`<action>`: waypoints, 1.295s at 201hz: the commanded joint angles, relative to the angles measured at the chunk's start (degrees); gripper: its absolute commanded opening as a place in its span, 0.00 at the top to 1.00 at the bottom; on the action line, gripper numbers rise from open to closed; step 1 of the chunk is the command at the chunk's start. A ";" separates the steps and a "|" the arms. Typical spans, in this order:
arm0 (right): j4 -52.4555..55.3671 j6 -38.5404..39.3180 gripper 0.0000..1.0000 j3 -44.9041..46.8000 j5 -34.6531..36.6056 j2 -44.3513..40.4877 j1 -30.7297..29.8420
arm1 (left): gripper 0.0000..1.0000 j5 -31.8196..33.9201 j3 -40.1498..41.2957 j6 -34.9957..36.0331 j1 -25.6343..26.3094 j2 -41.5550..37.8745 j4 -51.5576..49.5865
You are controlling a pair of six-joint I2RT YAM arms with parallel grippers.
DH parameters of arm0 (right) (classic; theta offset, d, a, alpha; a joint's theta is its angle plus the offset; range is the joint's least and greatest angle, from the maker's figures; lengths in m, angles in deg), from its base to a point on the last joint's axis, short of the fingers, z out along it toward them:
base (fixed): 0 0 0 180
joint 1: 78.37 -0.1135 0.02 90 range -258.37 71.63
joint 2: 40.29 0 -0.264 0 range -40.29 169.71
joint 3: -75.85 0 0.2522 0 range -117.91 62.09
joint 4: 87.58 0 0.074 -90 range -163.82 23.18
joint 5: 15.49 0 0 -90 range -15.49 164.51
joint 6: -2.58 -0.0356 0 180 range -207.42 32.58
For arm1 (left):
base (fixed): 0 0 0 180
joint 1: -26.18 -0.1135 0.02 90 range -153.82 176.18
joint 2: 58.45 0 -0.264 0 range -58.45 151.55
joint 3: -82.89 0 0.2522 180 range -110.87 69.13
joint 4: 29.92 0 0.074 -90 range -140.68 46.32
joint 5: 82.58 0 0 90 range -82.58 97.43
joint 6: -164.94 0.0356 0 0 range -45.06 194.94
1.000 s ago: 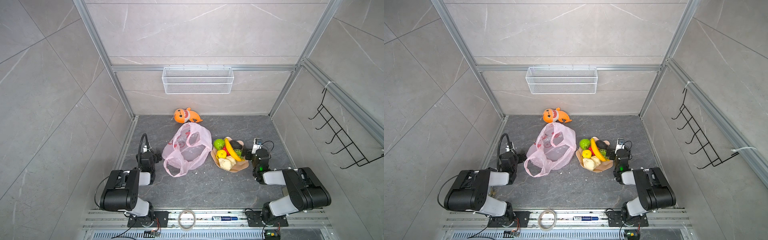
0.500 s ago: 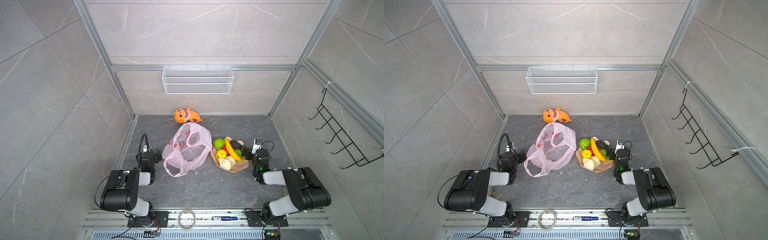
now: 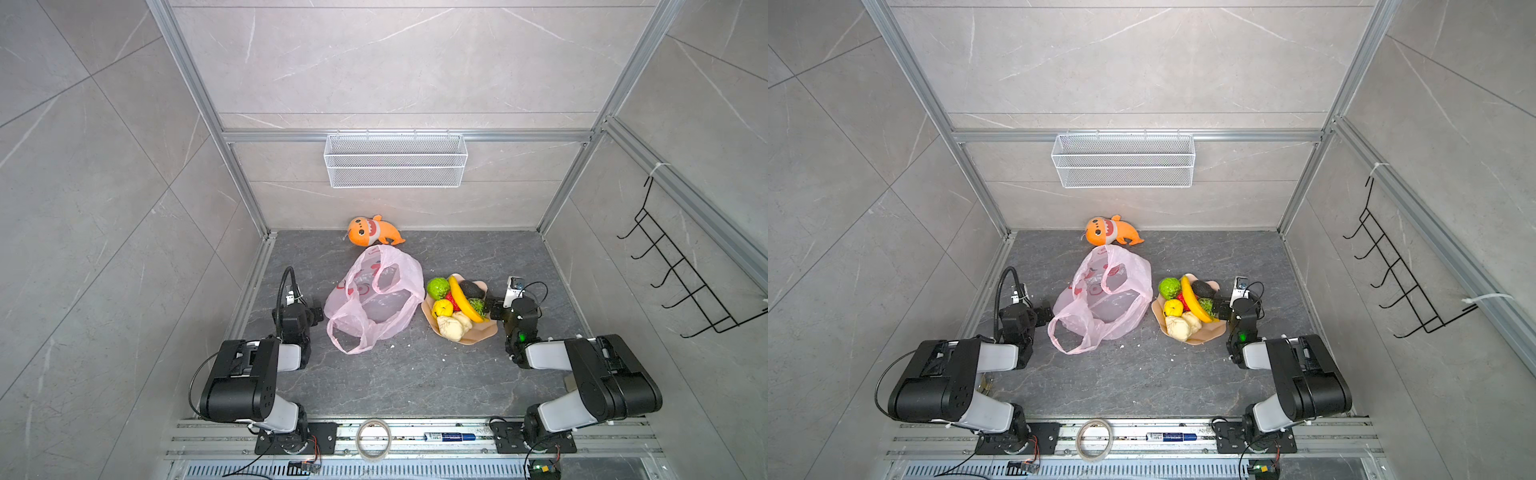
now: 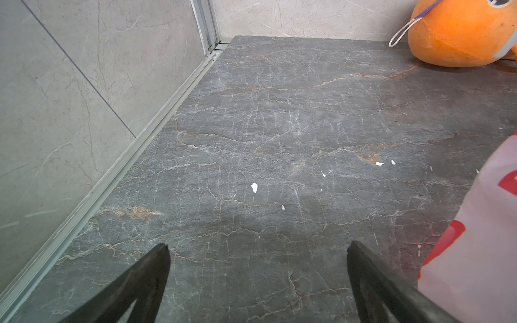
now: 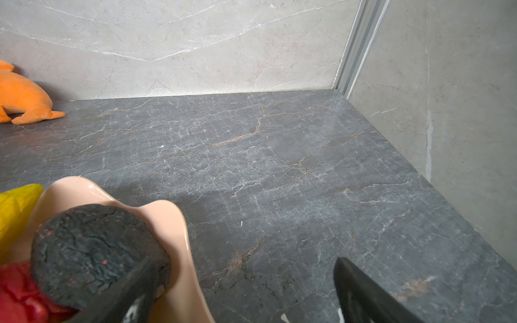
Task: Take fruits out of the plastic bag
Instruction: Reset both arms
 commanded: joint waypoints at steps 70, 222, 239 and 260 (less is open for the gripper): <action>1.32 0.74 0.01 -0.28 0.81 -0.21 -0.28 | 0.00 -0.83 -1.21 0.87 -0.25 0.15 2.40; 1.37 0.78 0.01 -0.28 0.78 -0.21 -0.29 | 0.00 -5.38 9.43 3.07 -0.20 1.29 23.93; 1.34 0.76 0.01 -0.26 0.81 -0.21 -0.25 | 0.00 -5.05 5.59 2.61 -0.20 -0.30 14.40; 1.37 0.78 0.01 -0.32 0.81 -0.21 -0.30 | 0.00 -7.12 -1.52 2.53 -1.14 0.56 2.53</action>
